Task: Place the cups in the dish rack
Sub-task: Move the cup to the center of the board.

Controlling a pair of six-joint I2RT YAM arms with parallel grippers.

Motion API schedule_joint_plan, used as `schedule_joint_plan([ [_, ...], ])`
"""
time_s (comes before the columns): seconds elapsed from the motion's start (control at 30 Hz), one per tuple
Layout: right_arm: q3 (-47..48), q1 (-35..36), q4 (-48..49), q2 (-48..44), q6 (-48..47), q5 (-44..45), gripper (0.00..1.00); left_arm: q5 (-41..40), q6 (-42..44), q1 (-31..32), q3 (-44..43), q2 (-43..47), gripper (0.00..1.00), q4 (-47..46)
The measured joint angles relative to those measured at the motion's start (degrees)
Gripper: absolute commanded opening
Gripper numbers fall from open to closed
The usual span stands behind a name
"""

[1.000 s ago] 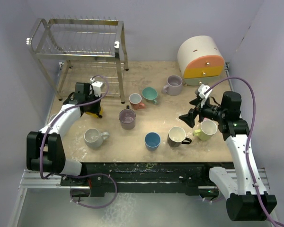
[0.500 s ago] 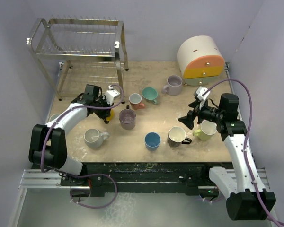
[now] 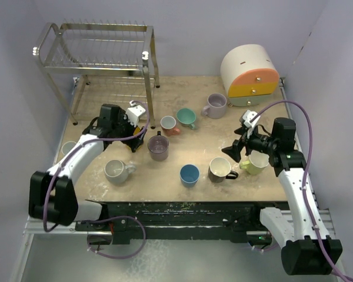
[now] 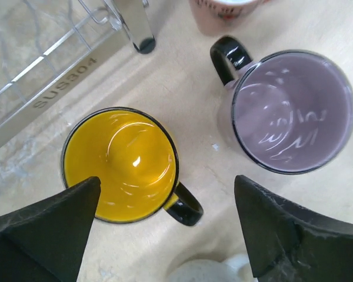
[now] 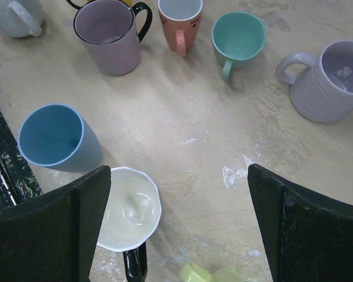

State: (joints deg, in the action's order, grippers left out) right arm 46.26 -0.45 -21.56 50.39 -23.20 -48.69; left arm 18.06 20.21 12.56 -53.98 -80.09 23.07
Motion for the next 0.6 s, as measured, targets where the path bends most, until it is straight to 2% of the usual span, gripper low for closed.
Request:
schedule_joint_plan([
  [0.33, 0.0, -0.1, -0.5, -1.1, -1.9, 0.1, 1.00, 0.1, -14.7, 0.0, 10.3, 24.4, 0.99, -7.8],
  [0.53, 0.0, -0.4, -1.2, -1.5, -2.9, 0.1, 1.00, -8.4, -33.8, 0.0, 12.7, 34.1, 1.00, -7.0],
  [0.6, 0.0, -0.4, -1.4, -1.5, -3.2, 0.1, 1.00, -9.7, -39.9, 0.0, 12.7, 34.7, 0.96, -6.2],
])
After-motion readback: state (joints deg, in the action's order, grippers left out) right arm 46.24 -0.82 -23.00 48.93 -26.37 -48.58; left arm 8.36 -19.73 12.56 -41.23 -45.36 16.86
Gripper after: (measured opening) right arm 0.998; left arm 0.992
